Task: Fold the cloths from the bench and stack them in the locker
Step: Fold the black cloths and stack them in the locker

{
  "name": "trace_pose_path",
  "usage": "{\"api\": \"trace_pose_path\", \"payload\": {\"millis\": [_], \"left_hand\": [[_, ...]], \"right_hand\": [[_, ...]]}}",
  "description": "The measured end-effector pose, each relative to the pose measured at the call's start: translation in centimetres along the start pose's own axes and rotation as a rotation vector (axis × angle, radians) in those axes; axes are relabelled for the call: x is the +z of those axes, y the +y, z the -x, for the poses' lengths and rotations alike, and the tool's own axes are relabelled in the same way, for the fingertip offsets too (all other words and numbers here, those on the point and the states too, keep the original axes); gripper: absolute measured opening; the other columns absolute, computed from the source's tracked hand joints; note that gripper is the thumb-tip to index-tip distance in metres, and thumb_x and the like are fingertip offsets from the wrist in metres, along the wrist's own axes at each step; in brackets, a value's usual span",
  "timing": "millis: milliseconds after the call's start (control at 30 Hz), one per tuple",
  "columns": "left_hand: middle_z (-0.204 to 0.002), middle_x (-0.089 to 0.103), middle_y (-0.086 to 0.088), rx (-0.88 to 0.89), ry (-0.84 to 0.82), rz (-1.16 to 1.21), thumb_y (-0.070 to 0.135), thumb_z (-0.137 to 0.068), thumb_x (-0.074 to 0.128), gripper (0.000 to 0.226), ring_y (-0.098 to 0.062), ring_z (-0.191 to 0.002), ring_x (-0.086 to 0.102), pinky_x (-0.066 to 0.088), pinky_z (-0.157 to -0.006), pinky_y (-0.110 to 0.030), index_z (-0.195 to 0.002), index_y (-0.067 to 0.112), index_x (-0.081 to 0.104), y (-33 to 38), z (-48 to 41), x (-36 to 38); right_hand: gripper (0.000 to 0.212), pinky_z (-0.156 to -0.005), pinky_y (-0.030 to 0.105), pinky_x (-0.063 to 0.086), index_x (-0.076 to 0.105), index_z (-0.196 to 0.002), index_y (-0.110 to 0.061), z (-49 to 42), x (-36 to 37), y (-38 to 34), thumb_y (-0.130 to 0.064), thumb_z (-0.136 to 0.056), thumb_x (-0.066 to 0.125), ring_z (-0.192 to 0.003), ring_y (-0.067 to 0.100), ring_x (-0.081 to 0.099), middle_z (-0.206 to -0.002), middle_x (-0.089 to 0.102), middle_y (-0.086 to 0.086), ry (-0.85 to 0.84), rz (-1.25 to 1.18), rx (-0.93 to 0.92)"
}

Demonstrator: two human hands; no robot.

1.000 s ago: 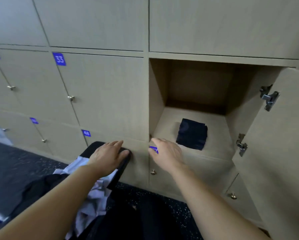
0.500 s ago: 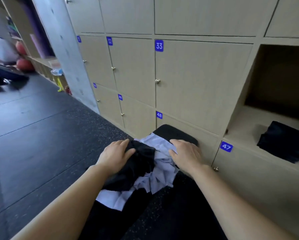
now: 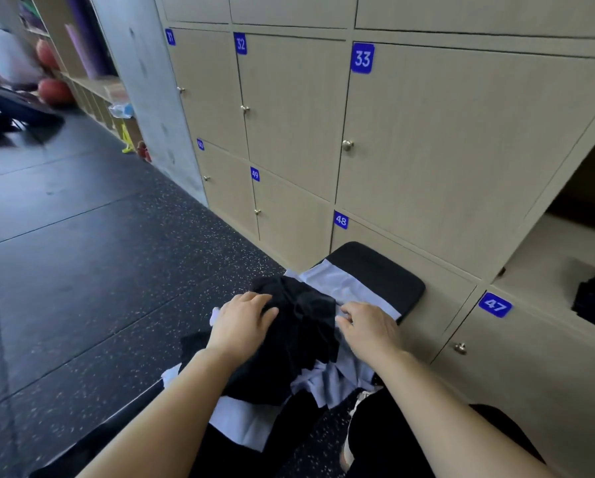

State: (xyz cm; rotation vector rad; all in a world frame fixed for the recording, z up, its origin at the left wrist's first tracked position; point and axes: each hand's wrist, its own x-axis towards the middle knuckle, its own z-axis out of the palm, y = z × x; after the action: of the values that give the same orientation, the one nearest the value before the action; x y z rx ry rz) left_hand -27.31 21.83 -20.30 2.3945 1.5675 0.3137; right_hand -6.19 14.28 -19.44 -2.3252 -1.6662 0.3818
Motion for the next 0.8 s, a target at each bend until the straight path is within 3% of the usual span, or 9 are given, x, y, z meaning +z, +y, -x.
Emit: {"api": "trace_pose_path", "payload": {"millis": [133, 233, 300, 367, 400, 467, 633, 700, 800], "left_hand": [[-0.116, 0.064, 0.006, -0.01, 0.046, 0.003, 0.044, -0.1, 0.045, 0.032, -0.02, -0.113, 0.053, 0.037, -0.094, -0.032, -0.114, 0.026, 0.066, 1.4, -3.2, 1.6], [-0.106, 0.065, 0.003, -0.114, 0.02, 0.013, 0.048, -0.098, 0.044, 0.036, -0.022, -0.107, 0.055, 0.037, -0.091, -0.034, -0.102, 0.025, 0.07, 1.8, -5.1, 2.7], [-0.101, 0.064, 0.002, -0.204, -0.017, 0.06, 0.053, -0.096, 0.044, 0.04, -0.022, -0.103, 0.058, 0.036, -0.09, -0.035, -0.095, 0.024, 0.071, 2.0, -5.6, 3.4], [-0.097, 0.066, 0.004, -0.27, -0.029, 0.112, 0.059, -0.093, 0.047, 0.041, -0.021, -0.1, 0.06, 0.038, -0.089, -0.034, -0.09, 0.025, 0.071, 2.2, -5.7, 4.0], [-0.094, 0.067, 0.006, -0.305, -0.029, 0.146, 0.061, -0.091, 0.048, 0.041, -0.02, -0.098, 0.061, 0.039, -0.089, -0.034, -0.089, 0.027, 0.071, 2.3, -5.7, 4.2], [-0.085, 0.07, 0.009, -0.395, -0.05, 0.256, 0.063, -0.087, 0.053, 0.039, -0.018, -0.095, 0.063, 0.04, -0.091, -0.035, -0.084, 0.028, 0.07, 2.4, -6.1, 4.4], [-0.06, 0.064, 0.017, -0.538, -0.081, 0.566, 0.044, -0.08, 0.07, 0.022, -0.009, -0.077, 0.062, 0.04, -0.102, -0.043, -0.066, 0.027, 0.069, 3.1, -6.4, 4.2], [-0.052, 0.061, 0.019, -0.532, -0.06, 0.652, 0.041, -0.077, 0.072, 0.02, -0.01, -0.07, 0.061, 0.043, -0.101, -0.047, -0.064, 0.027, 0.069, 3.2, -6.3, 3.7], [-0.055, 0.062, 0.012, -0.448, -0.029, 0.813, 0.043, -0.07, 0.07, 0.019, -0.016, -0.064, 0.059, 0.051, -0.086, -0.04, -0.066, 0.025, 0.068, 3.6, -5.8, 2.1]], "right_hand": [[0.04, -0.055, 0.03, 0.028, 0.032, -0.061, -0.02, -2.7, 1.9, 0.5, -0.032, -0.096, 0.047, -0.072, 0.02, 0.045, -0.07, 0.042, -0.005, -0.012, -0.061, 0.076], [0.04, -0.06, 0.03, 0.033, 0.034, -0.061, -0.021, -4.7, 3.4, 0.9, -0.036, -0.095, 0.049, -0.076, 0.022, 0.049, -0.081, 0.051, -0.001, -0.04, -0.116, 0.146], [0.034, -0.069, 0.031, 0.043, 0.045, -0.066, -0.023, -5.8, 4.3, 0.9, -0.042, -0.094, 0.05, -0.081, 0.022, 0.052, -0.089, 0.055, 0.001, -0.095, -0.155, 0.186], [0.03, -0.087, 0.04, 0.049, 0.064, -0.096, -0.023, -6.6, 5.2, 0.9, -0.049, -0.092, 0.051, -0.101, 0.024, 0.058, -0.11, 0.06, 0.001, -0.148, -0.2, 0.218], [0.04, -0.094, 0.044, 0.047, 0.063, -0.113, -0.023, -6.9, 5.6, 0.9, -0.053, -0.09, 0.053, -0.111, 0.024, 0.056, -0.12, 0.059, -0.001, -0.161, -0.221, 0.235], [0.049, -0.098, 0.045, 0.042, 0.058, -0.124, -0.025, -7.4, 5.9, 1.1, -0.057, -0.086, 0.055, -0.119, 0.024, 0.053, -0.128, 0.056, -0.004, -0.155, -0.261, 0.262], [0.037, -0.093, 0.043, 0.039, 0.06, -0.109, -0.027, -7.7, 6.1, 1.3, -0.052, -0.083, 0.06, -0.11, 0.021, 0.057, -0.111, 0.063, -0.009, -0.222, -0.38, 0.329], [0.023, -0.092, 0.042, 0.045, 0.061, -0.098, -0.026, -7.9, 5.9, 1.2, -0.042, -0.082, 0.063, -0.099, 0.02, 0.061, -0.099, 0.065, -0.009, -0.195, -0.512, 0.327], [0.01, -0.072, 0.029, 0.05, 0.059, -0.082, -0.02, -7.7, 4.4, 0.8, -0.021, -0.082, 0.069, -0.078, 0.016, 0.06, -0.078, 0.063, -0.005, -0.093, -0.768, 0.284]]}}
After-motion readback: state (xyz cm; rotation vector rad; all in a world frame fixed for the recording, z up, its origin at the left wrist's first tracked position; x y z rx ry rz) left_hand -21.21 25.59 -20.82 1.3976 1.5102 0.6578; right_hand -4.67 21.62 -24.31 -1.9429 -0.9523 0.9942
